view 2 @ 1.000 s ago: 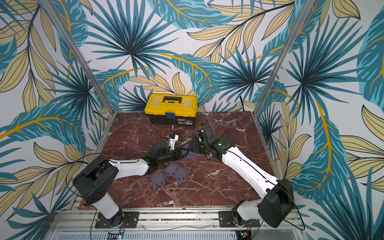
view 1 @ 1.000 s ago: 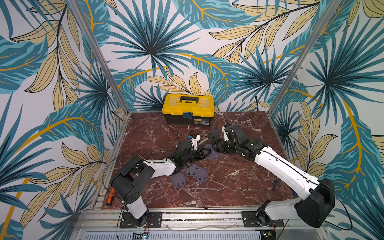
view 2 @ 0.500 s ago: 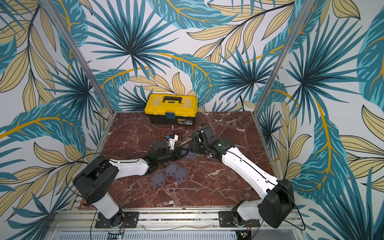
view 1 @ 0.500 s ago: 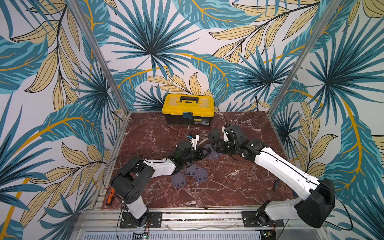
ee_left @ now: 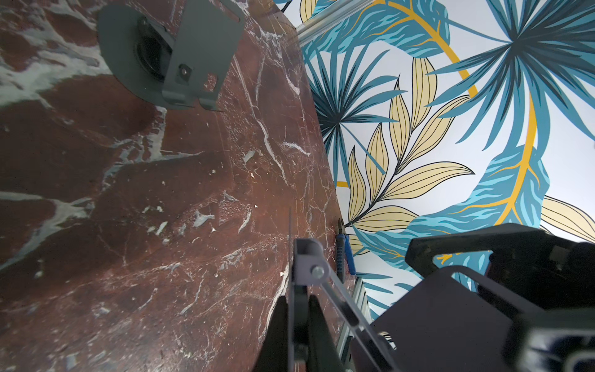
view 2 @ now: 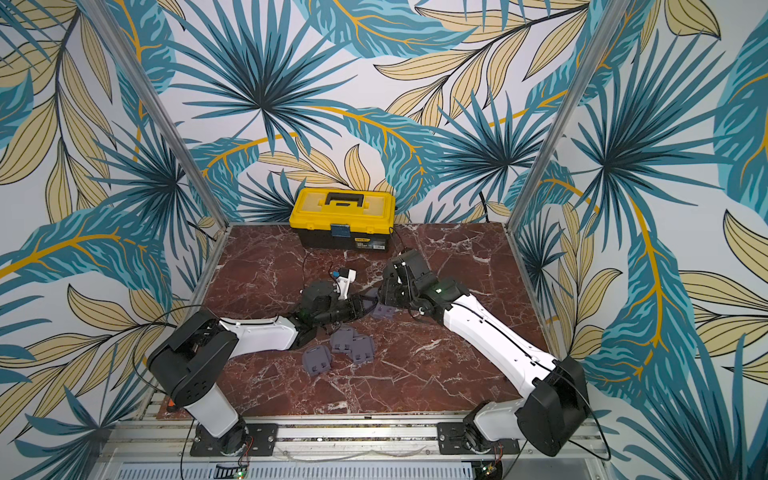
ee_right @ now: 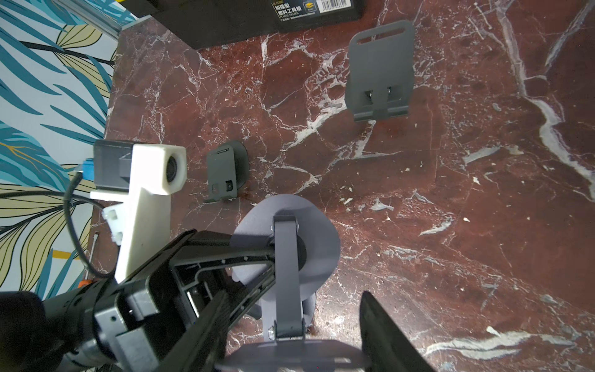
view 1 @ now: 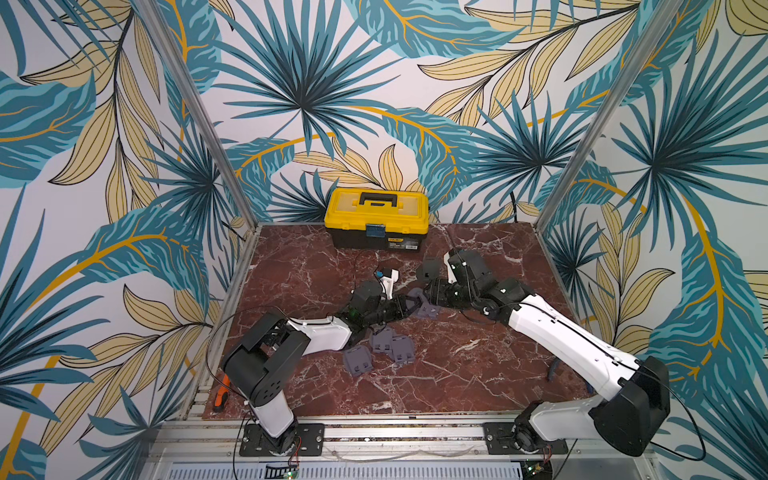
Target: Open the phone stand
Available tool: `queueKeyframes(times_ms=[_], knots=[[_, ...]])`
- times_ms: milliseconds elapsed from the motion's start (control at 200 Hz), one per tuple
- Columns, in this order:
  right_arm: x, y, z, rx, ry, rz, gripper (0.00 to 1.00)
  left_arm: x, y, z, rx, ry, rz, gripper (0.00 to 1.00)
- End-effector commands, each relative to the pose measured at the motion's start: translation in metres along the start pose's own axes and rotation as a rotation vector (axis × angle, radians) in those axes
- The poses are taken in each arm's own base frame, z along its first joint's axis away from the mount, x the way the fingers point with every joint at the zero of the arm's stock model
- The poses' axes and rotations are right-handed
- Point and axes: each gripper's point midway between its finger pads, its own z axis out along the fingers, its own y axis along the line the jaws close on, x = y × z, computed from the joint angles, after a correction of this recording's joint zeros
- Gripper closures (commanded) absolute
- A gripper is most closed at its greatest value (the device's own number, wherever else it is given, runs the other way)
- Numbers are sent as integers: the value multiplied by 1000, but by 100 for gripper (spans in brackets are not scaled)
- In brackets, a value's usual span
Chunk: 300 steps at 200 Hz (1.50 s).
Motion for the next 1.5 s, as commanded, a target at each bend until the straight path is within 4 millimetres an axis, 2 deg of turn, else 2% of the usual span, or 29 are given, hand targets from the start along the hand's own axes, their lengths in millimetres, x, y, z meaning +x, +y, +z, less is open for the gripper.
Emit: queueKeyframes(times_ms=[0,286,626,746,917,1142,1327,1498], knots=[[5,-2,-11,14,13,-10,60,-27,20,-6,-69,-93,5,100],[-10,4,-17,3,-36,-21,41,-20,-17,-1,48,-67,125,100],[-25,8,-28,6,-86,-56,17,-11,-40,3,142,-41,192,100],[-31,9,-36,6,-114,-61,15,-10,-50,2,212,-47,203,100],[-39,9,-59,3,-161,-67,16,-12,-60,1,335,-44,177,100],[-32,-5,-79,34,-184,-77,17,-18,-66,4,408,-37,145,100],[-22,-17,-79,83,-162,-84,19,-23,-69,7,426,-30,109,100],[-15,-18,-68,123,-135,-113,20,-29,-70,9,431,-39,83,100]])
